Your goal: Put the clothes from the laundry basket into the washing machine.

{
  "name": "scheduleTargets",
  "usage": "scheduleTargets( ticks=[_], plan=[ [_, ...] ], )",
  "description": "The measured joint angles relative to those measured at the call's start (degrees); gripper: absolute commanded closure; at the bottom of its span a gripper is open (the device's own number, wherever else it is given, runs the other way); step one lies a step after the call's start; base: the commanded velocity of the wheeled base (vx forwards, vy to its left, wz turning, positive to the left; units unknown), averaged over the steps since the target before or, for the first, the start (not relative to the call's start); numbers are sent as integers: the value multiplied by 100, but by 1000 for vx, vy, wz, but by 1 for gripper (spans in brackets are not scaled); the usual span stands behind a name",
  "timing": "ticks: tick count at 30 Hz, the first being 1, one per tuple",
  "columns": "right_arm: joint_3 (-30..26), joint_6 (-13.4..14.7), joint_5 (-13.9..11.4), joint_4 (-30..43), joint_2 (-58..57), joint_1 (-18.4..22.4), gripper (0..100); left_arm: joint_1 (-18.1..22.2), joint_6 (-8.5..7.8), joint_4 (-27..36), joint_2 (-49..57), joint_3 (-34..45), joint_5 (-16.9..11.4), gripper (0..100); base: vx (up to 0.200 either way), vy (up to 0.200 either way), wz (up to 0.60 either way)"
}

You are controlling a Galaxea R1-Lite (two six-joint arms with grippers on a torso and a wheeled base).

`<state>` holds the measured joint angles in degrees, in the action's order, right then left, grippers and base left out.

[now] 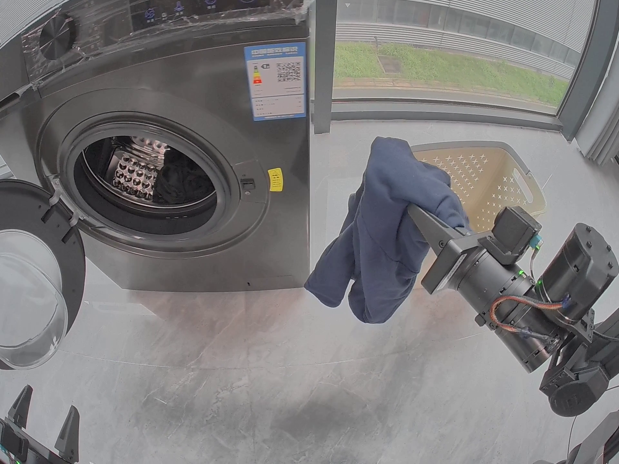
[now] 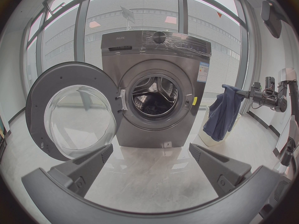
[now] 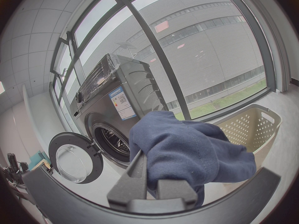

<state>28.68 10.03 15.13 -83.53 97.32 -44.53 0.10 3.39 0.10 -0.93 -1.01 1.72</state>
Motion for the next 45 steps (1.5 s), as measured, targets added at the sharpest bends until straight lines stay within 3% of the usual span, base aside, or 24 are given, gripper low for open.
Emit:
scheduleTargets(
  ticks=[11, 29, 38, 45],
  plan=[
    [12, -2, -2, -2, 12, -1, 100, -5, 2, 1, 0, 0, 2, 0, 0, 36, 0],
    [17, 0, -11, -4, 21, 46, 100, -5, 9, 0, -4, 0, 2, 0, -200, 0, 0],
    [11, 0, -27, -2, 30, 73, 100, 0, 9, 0, -4, 0, 0, 0, 0, 0, 0],
    [-7, 1, -30, -2, 52, 77, 100, -2, 11, 0, -4, 0, 2, 0, 0, 200, 0]
  ],
)
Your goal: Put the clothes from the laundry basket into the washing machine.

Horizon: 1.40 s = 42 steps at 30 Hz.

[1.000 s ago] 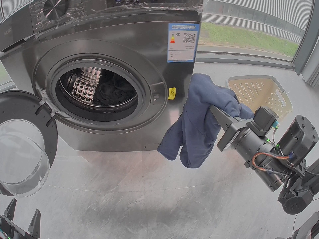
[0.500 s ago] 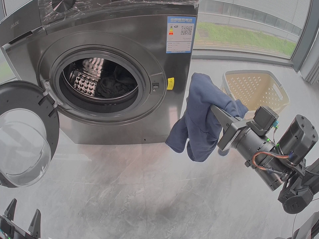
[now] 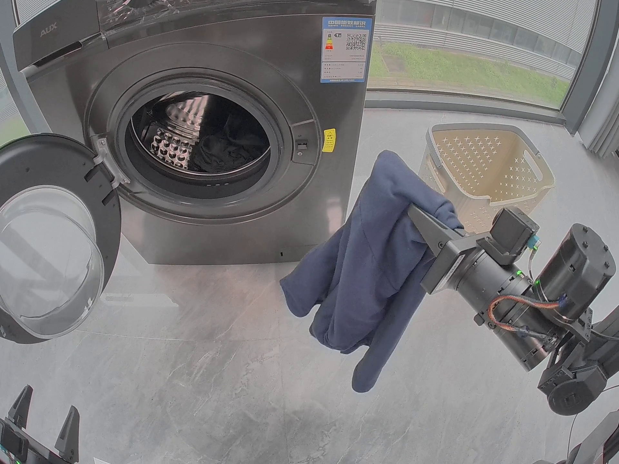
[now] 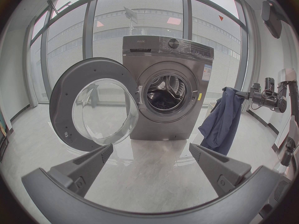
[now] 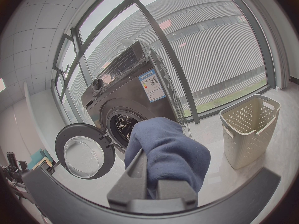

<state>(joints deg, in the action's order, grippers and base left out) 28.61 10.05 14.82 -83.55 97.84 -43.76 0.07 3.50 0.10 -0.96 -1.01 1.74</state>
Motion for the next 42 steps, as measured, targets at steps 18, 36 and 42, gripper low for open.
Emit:
scheduleTargets(
  ticks=[18, 36, 42],
  plan=[
    [7, 2, 6, -4, 4, 17, 100, -2, -2, -2, 0, 0, 2, 0, -11, 122, 0],
    [-26, 60, -62, -9, 15, 44, 100, -2, -9, 0, -2, 0, 9, 0, -89, 0, 0],
    [7, 95, -57, -6, 37, 46, 100, -2, -5, 0, -2, 0, 6, 0, 0, 33, 0]
  ],
)
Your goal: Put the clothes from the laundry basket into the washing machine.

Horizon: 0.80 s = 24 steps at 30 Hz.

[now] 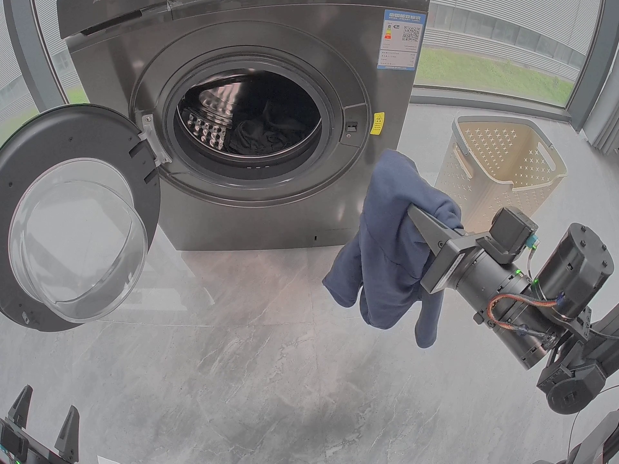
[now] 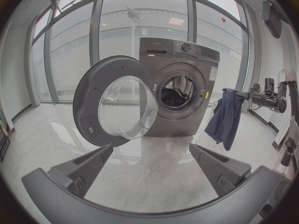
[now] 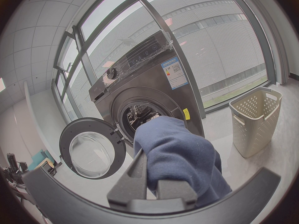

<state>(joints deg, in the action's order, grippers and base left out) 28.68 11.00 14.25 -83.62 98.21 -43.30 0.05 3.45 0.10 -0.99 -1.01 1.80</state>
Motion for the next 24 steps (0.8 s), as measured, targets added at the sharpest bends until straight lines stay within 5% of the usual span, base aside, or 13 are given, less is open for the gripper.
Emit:
scheduleTargets(
  ticks=[8, 17, 24],
  plan=[
    [20, 46, -20, -2, 80, 56, 100, 5, -1, 0, 0, 0, 2, 0, 0, 200, 0],
    [182, 148, -51, -123, 124, 118, 100, 0, -12, -2, 0, 0, 2, 0, 0, 0, 0],
    [172, 180, -2, -123, 195, 52, 100, 17, -173, -26, -2, 0, -20, 0, 0, 0, 0]
  ],
)
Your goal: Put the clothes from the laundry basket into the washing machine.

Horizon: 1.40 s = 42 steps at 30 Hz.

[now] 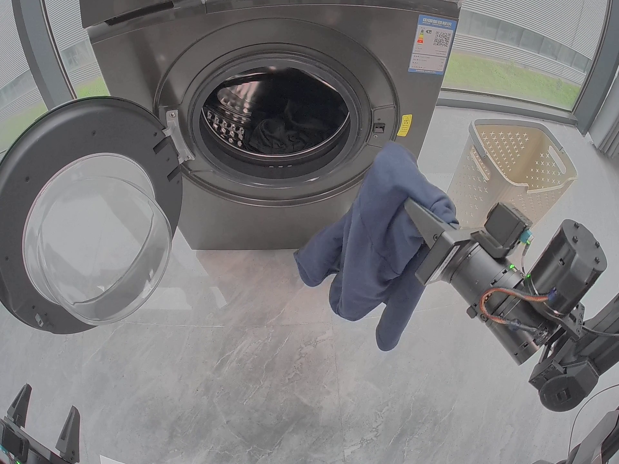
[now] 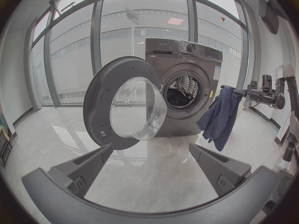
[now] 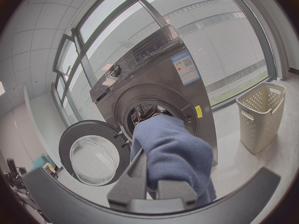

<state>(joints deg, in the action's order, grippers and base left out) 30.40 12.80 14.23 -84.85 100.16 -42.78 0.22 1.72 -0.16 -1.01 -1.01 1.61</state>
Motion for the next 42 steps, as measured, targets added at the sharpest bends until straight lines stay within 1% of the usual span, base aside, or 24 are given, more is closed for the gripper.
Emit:
scheduleTargets(
  ticks=[2, 6, 9, 11, 12, 13, 15, 16, 18, 22, 26, 32, 35, 42],
  plan=[
    [-45, -33, -16, 5, 39, -94, 100, 0, -82, 0, 0, 0, -13, 0, 0, 0, 0],
    [29, -101, -13, 9, 127, -229, 100, 9, -118, 5, 0, 0, -30, 0, 0, 0, 0],
    [272, -141, -17, 5, 196, -385, 100, 9, -99, -74, 0, 0, -52, 0, 0, 0, 0],
    [396, -152, -17, 5, 240, -451, 100, 9, -61, -145, 0, -46, -151, 0, 0, 0, 0],
    [453, -156, -20, 5, 262, -482, 100, 2, -46, -178, 0, -116, -250, 0, 0, 0, 0],
    [521, -163, -33, 7, 288, -514, 100, -9, -27, -197, -11, -207, -412, 0, 0, 0, 0],
    [650, -177, -68, 7, 345, -546, 100, -22, 2, -169, -80, -358, -867, 0, 0, 0, 0],
    [724, -185, -95, 7, 378, -560, 100, -33, 16, -165, -149, -436, -1151, 0, 0, 0, 0],
    [895, -200, -162, 7, 450, -581, 100, -57, 28, -176, -383, -552, -1627, 0, 0, 0, 0],
    [1172, -227, -238, 41, 572, -597, 100, -101, 11, -418, -1053, -660, -2091, 0, 0, 0, 0],
    [1499, -244, -317, 73, 703, -601, 100, -222, -90, -969, -2048, -734, -2441, 0, 0, 0, 0],
    [1935, -262, -416, 141, 898, -601, 100, -602, -221, -1965, -3504, -811, -2698, 0, 0, 0, 0],
    [2133, -266, -441, 174, 1007, -603, 100, -898, -256, -2464, -4223, -841, -2758, 0, 0, 0, 0],
    [2500, -323, -471, 286, 1202, -606, 100, -1487, -319, -3279, -5764, -953, -2815, 0, 0, 0, 0]
  ],
)
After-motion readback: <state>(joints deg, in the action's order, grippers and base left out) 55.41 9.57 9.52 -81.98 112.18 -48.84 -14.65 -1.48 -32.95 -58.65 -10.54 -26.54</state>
